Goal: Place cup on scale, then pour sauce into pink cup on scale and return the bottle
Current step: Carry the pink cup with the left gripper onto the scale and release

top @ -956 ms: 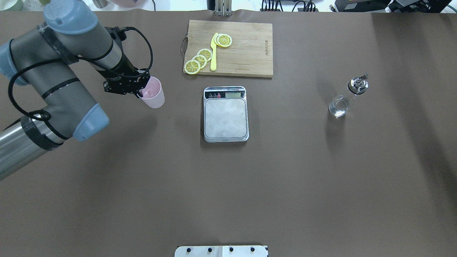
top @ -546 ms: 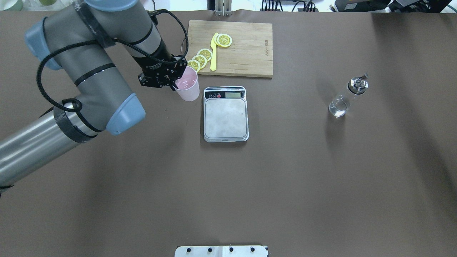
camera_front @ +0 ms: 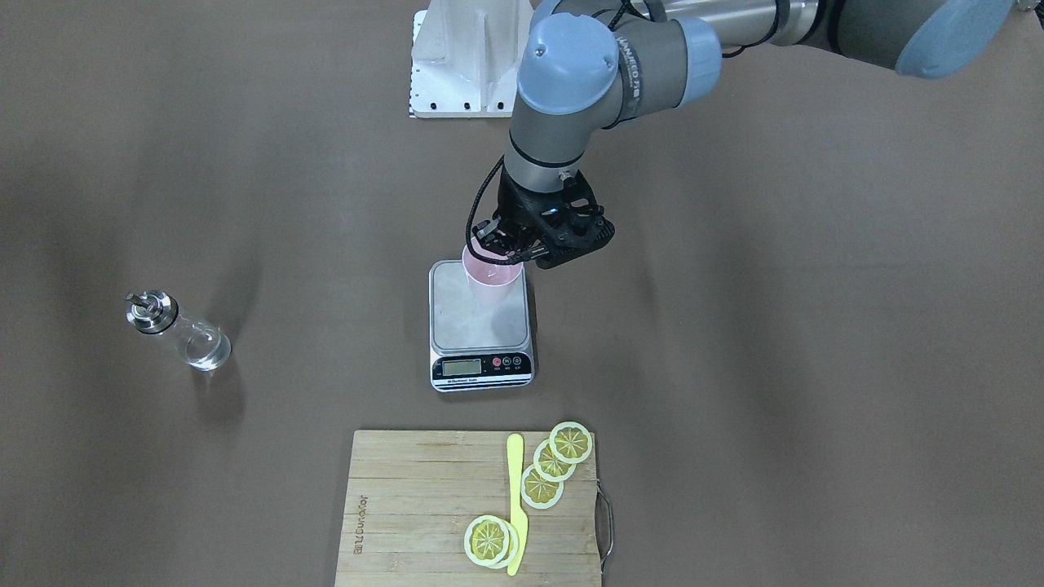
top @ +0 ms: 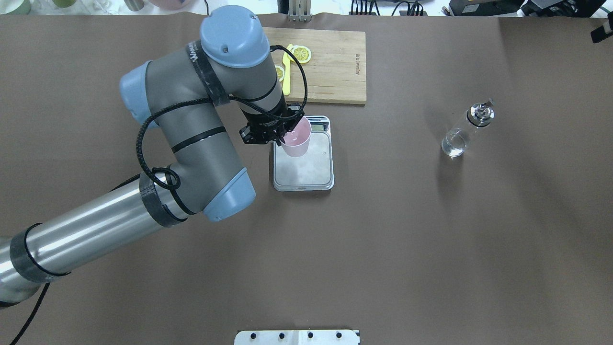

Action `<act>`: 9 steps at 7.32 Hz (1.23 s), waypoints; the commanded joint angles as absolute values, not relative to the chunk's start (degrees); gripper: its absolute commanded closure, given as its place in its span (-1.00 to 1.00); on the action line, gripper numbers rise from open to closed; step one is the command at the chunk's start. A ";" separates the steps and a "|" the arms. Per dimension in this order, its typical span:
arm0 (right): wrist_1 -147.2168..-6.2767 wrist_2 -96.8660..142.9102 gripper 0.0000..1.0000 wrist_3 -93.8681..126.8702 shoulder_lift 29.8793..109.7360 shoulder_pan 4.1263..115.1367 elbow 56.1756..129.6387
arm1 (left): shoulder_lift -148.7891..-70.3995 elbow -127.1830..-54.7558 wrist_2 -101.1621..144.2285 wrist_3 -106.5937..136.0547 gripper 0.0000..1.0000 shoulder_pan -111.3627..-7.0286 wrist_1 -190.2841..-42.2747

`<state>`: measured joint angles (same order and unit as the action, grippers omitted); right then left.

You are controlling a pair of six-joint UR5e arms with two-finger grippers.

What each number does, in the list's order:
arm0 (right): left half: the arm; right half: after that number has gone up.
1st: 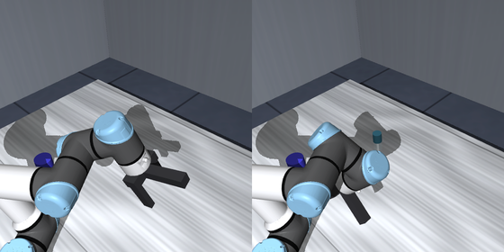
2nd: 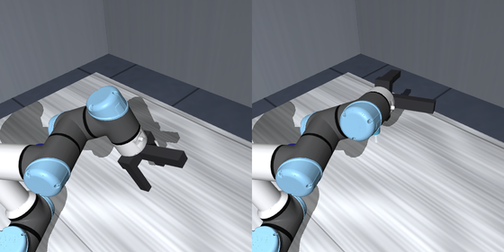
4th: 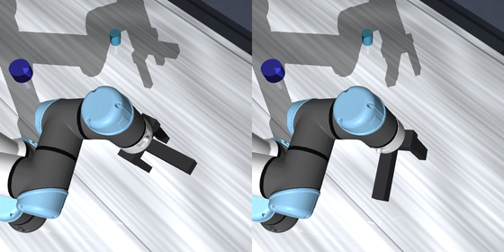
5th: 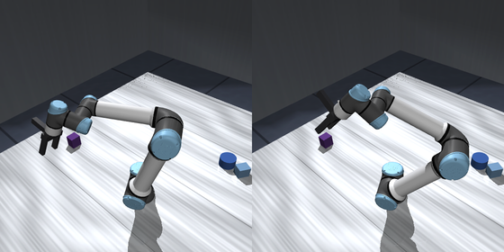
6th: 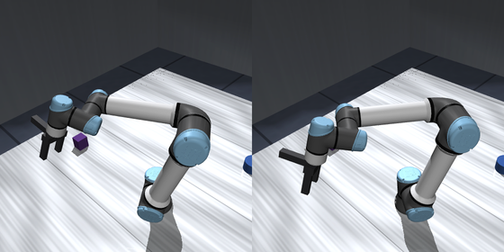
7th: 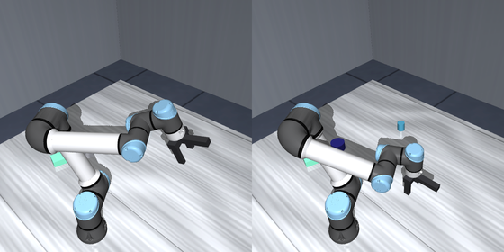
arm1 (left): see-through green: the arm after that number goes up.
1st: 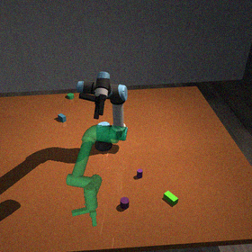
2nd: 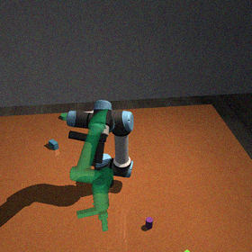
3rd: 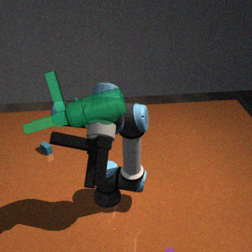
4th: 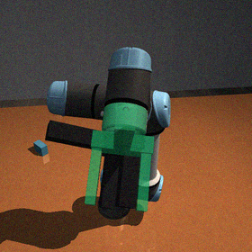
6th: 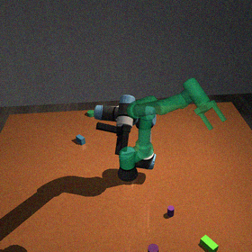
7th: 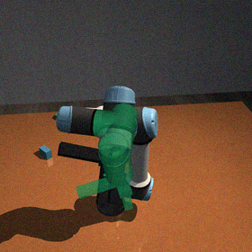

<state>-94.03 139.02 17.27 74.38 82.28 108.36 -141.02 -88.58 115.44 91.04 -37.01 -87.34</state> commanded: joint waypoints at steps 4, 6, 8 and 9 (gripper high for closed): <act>-85.35 129.03 -1.00 32.07 76.54 73.05 117.76 | -141.77 -81.92 113.03 91.93 1.00 -34.89 -92.72; -85.34 126.48 -1.00 33.74 78.13 71.11 121.54 | -141.77 -82.18 113.11 90.72 -0.82 -34.98 -92.73; -85.25 125.25 -1.00 33.93 78.48 70.75 123.47 | -141.42 -84.54 114.60 87.19 -0.97 -36.81 -91.85; -84.12 122.63 -1.00 34.36 80.84 68.92 126.01 | -140.37 -85.77 118.79 86.93 -0.97 -39.44 -91.76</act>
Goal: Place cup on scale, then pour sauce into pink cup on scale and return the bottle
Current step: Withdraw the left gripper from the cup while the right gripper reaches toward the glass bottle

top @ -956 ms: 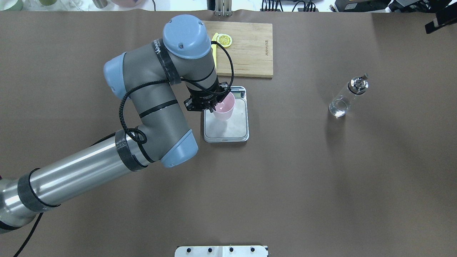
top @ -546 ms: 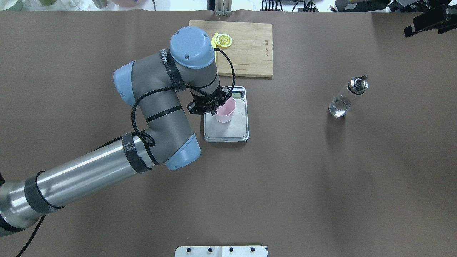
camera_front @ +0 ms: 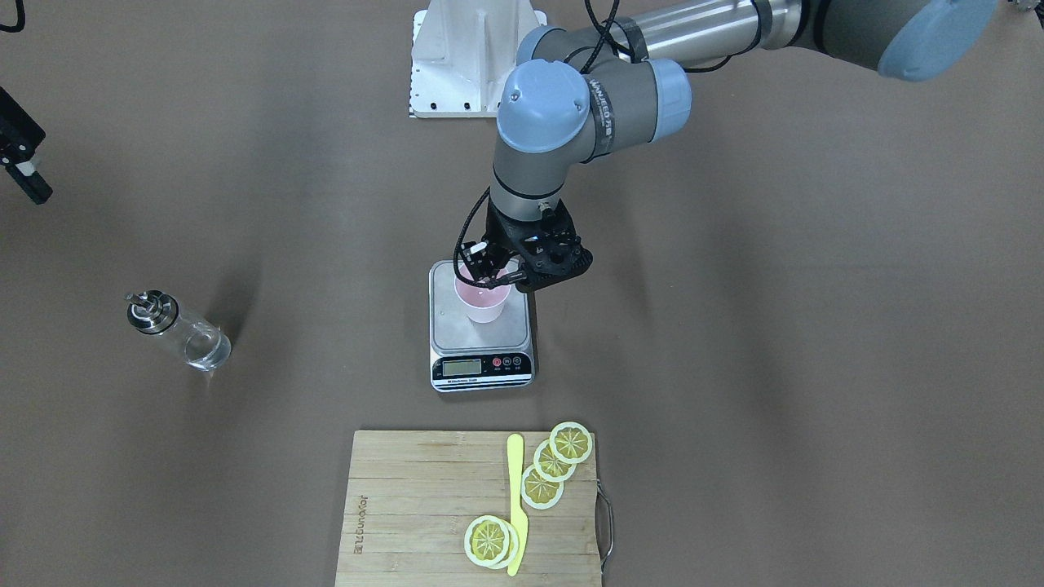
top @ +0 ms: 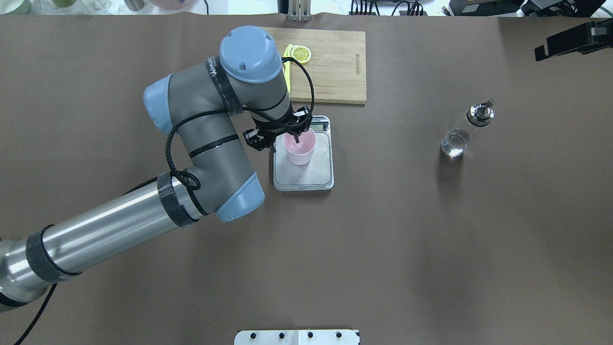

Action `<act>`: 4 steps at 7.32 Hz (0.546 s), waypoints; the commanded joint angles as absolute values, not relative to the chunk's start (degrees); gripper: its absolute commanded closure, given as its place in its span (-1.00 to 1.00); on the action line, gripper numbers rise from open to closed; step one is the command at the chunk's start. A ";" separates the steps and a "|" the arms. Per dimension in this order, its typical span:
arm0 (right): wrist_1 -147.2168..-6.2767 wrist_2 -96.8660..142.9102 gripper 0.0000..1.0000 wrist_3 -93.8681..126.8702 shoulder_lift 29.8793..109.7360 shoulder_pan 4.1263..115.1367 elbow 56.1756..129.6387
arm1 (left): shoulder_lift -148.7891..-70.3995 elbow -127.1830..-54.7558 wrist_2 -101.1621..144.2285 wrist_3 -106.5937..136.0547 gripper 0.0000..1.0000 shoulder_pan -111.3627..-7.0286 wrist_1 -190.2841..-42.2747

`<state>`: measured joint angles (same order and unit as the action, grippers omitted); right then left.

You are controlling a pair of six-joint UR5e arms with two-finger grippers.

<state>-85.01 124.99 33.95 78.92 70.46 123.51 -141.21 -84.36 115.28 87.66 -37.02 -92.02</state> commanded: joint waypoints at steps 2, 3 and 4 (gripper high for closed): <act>-61.64 109.33 -1.00 44.77 94.85 58.25 127.62 | -133.63 -92.77 120.85 83.96 -0.97 -42.18 -90.89; -57.78 104.46 -1.00 45.35 98.14 53.57 127.27 | -132.46 -94.55 120.85 81.24 -0.97 -43.23 -88.27; -53.92 97.37 -1.00 45.53 100.96 48.31 126.74 | -132.36 -94.83 120.85 79.04 -0.97 -44.37 -86.42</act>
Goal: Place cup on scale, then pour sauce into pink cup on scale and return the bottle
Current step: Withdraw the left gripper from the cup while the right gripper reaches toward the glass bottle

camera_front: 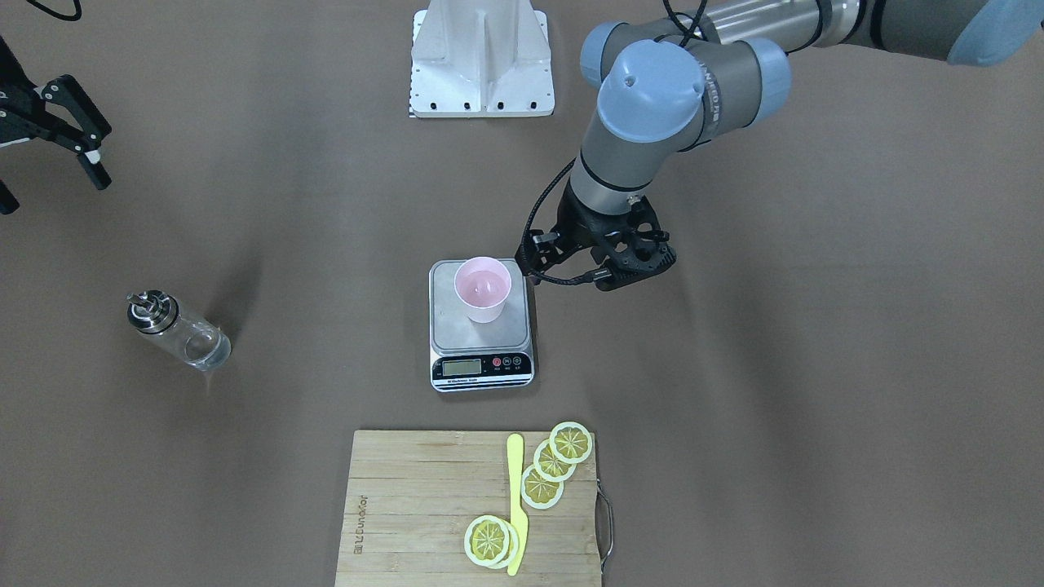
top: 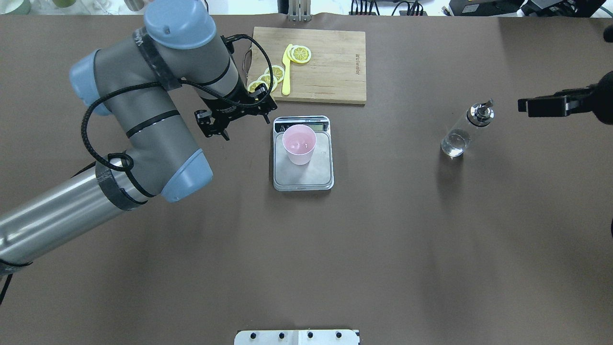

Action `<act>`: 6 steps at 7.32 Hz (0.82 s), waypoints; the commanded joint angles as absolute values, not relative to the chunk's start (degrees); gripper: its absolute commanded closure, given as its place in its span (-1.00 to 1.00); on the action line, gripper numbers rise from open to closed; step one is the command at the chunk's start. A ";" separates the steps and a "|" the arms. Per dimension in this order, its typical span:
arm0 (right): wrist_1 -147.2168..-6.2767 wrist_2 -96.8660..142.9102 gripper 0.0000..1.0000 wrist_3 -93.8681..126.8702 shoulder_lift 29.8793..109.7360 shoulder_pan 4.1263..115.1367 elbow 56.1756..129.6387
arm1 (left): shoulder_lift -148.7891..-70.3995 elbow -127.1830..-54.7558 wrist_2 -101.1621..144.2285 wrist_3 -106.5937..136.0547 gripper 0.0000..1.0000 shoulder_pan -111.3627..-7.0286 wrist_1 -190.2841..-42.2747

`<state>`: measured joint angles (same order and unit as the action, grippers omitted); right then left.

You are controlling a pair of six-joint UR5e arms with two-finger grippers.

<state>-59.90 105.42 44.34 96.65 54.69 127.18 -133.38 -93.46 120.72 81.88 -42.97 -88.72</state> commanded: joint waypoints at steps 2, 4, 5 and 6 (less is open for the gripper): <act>-38.76 88.46 -1.00 46.83 102.13 42.22 116.08 | -130.18 -95.88 120.76 75.60 -0.97 -45.78 -86.22; -32.00 81.06 -1.00 47.81 101.52 38.42 109.18 | -128.77 -95.89 120.76 74.27 -0.97 -46.76 -86.22; -32.08 76.16 -1.00 52.34 99.69 35.45 107.42 | -128.67 -95.89 120.59 74.27 -0.97 -46.84 -86.22; -32.08 74.03 -1.00 55.08 96.71 34.29 104.27 | -128.50 -95.80 120.41 74.27 -0.97 -46.85 -86.22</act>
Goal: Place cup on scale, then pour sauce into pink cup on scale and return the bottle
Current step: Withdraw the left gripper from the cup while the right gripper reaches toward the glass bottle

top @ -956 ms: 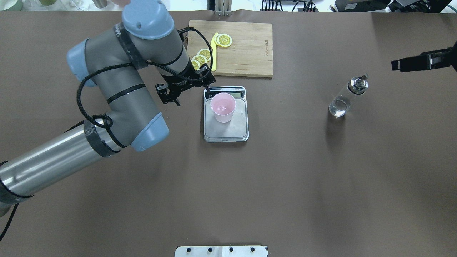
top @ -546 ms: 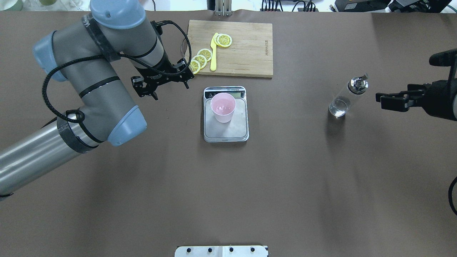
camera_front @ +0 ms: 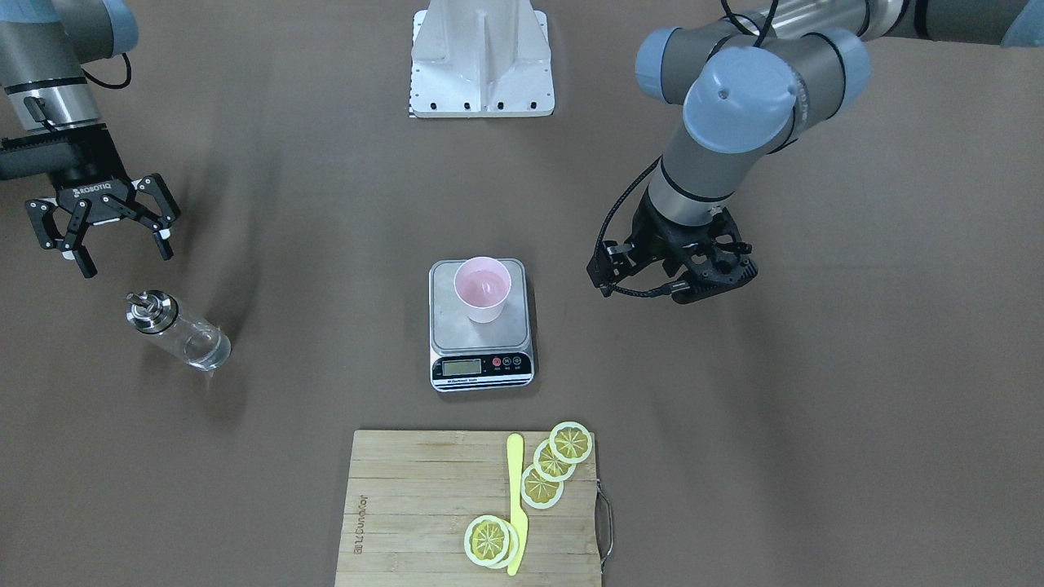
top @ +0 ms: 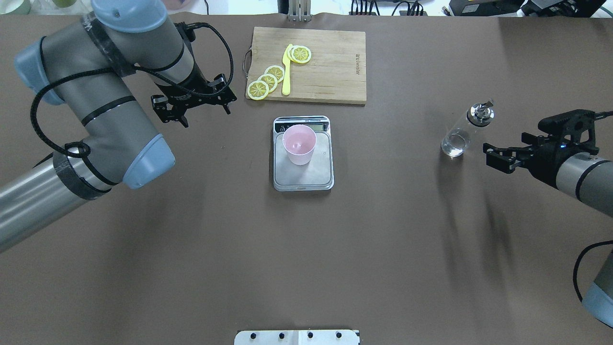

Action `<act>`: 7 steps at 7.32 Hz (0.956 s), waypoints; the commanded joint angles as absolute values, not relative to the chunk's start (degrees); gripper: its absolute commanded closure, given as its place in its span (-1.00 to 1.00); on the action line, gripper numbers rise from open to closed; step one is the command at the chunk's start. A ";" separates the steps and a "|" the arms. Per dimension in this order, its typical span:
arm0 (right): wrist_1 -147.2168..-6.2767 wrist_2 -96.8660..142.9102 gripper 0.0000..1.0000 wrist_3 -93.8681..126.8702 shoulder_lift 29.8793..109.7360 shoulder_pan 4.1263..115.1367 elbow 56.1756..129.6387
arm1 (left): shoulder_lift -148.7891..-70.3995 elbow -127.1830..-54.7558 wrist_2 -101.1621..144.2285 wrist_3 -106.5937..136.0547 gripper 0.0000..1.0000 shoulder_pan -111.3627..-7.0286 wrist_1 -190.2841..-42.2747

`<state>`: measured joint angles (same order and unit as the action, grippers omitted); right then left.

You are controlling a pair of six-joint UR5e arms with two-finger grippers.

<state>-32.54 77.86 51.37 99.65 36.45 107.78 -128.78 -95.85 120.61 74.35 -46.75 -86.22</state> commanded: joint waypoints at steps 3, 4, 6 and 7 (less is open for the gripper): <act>-32.25 69.19 -1.00 55.63 95.02 34.10 100.82 | -128.32 -95.54 120.23 74.27 -0.97 -46.85 -86.22; -32.26 69.17 -1.00 56.50 94.57 34.10 100.38 | -128.32 -95.28 120.23 74.27 -0.97 -46.85 -86.22; -32.34 68.91 -1.00 58.71 94.04 32.53 100.46 | -128.15 -95.19 120.15 74.18 -0.97 -46.85 -86.22; -32.34 67.60 -1.00 59.06 93.96 31.39 100.37 | -127.45 -95.27 120.15 74.18 -0.97 -46.85 -86.31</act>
<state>-32.35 68.72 58.44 94.12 32.63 100.45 -128.01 -95.24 120.18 74.21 -46.84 -86.24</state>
